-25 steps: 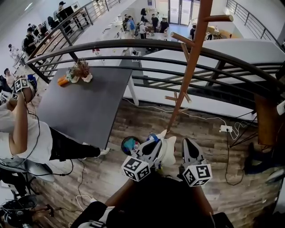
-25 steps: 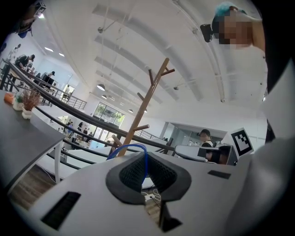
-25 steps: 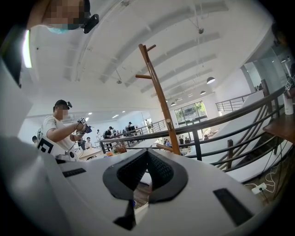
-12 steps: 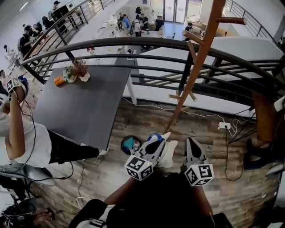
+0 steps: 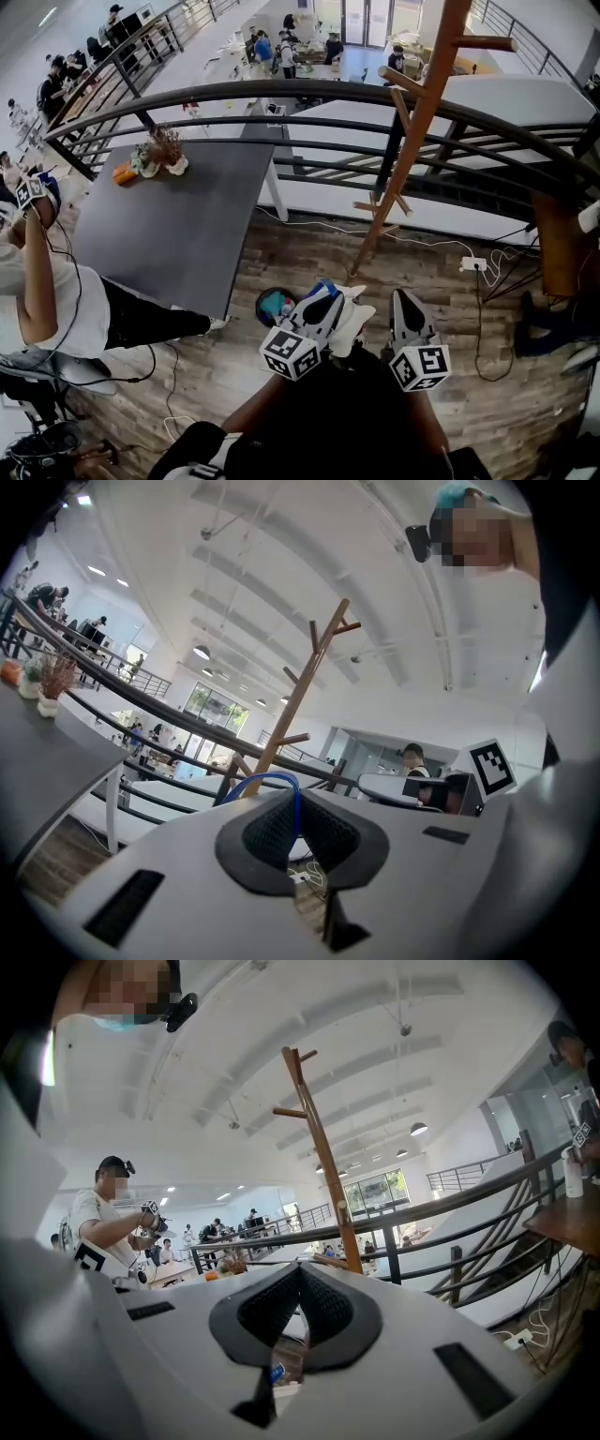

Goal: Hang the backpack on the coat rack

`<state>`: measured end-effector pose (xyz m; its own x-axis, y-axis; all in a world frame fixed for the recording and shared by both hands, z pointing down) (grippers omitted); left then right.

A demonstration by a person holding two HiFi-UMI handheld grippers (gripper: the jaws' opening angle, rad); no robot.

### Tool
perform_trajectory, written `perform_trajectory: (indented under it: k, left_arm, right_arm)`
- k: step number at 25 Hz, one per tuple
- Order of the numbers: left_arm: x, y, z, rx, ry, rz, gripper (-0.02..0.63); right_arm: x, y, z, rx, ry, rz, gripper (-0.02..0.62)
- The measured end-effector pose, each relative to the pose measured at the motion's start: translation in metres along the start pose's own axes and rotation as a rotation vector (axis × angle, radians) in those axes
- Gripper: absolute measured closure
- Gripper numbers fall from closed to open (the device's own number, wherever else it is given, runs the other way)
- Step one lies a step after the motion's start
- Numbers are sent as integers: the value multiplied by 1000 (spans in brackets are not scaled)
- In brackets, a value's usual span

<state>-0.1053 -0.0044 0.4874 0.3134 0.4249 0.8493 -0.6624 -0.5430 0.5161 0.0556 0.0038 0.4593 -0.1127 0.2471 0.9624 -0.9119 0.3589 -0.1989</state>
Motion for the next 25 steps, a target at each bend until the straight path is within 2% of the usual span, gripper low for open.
perform_trajectory:
  k: [25]
  left_arm:
    - [-16, 16, 68, -37, 4, -8, 592]
  right_arm:
    - [-5, -53, 44, -44, 27, 33, 583]
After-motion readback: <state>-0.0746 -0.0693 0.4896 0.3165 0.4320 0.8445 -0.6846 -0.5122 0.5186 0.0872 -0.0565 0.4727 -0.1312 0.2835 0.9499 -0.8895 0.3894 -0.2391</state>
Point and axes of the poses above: the fingertips, and each gripper's own axes: z forward along the fingers, y to its left, x out of its underside, the point moved 4 cm from there along -z, backward along the fingers, and after that the axes turned 5 degrees about -z, right-handed, at the moved point
